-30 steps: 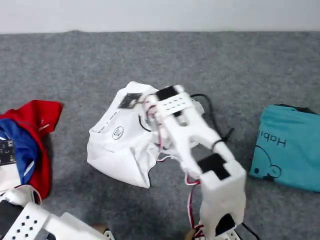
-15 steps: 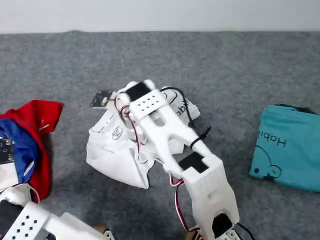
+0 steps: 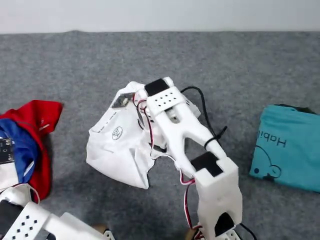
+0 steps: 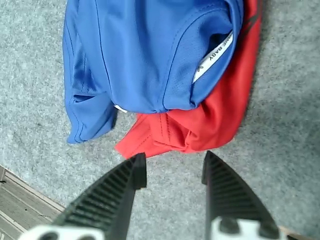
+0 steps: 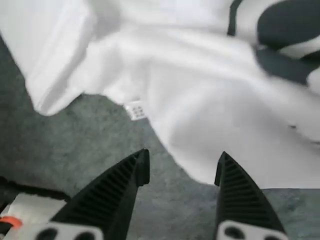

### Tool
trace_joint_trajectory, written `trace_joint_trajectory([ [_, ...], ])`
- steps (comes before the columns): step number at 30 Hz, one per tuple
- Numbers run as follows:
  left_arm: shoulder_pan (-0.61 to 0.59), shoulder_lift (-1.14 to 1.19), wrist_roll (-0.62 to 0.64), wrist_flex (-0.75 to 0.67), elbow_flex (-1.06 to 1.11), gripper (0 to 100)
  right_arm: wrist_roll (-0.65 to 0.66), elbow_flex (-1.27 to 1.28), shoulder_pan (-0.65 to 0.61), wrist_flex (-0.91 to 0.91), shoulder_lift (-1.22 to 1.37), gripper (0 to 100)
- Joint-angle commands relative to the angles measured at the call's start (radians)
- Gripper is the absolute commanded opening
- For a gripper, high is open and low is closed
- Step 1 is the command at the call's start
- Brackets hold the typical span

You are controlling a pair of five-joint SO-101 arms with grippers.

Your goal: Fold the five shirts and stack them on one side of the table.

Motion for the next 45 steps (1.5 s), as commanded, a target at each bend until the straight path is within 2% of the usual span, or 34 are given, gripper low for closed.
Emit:
trace_joint_trajectory([
  [1, 0.008, -0.011, -0.005, -0.02, -0.002, 19, 0.032, 0.063, 0.013, 0.039, -0.099, 22.3],
  [10, 0.008, -0.011, -0.005, -0.015, -0.004, 19, 0.092, 0.189, 0.019, -0.176, -0.035, 22.3],
  [18, 0.006, -0.011, -0.006, -0.014, -0.002, 19, 0.087, 0.094, 0.064, -0.263, 0.166, 22.1],
  [23, 0.006, -0.011, -0.006, -0.014, -0.005, 19, 0.087, 0.08, 0.062, -0.255, 0.216, 19.5],
  [28, 0.006, -0.011, -0.006, -0.018, -0.005, 19, 0.091, 0.078, 0.067, -0.254, 0.216, 0.4],
  [34, 0.006, -0.011, -0.006, -0.018, -0.007, 19, 0.089, 0.075, 0.091, -0.208, 0.122, 1.0],
  [38, 0.006, -0.009, 0.002, -0.008, -0.028, 19, 0.087, 0.041, 0.154, -0.122, -0.013, 1.0],
  [40, 0.017, -0.005, 0.044, 0.038, -0.07, 19, 0.087, 0.023, 0.197, -0.065, -0.084, 1.0],
  [45, 0.216, -0.003, 0.157, 0.178, -0.188, 19, 0.091, 0.006, 0.317, 0.035, -0.263, 1.0],
])
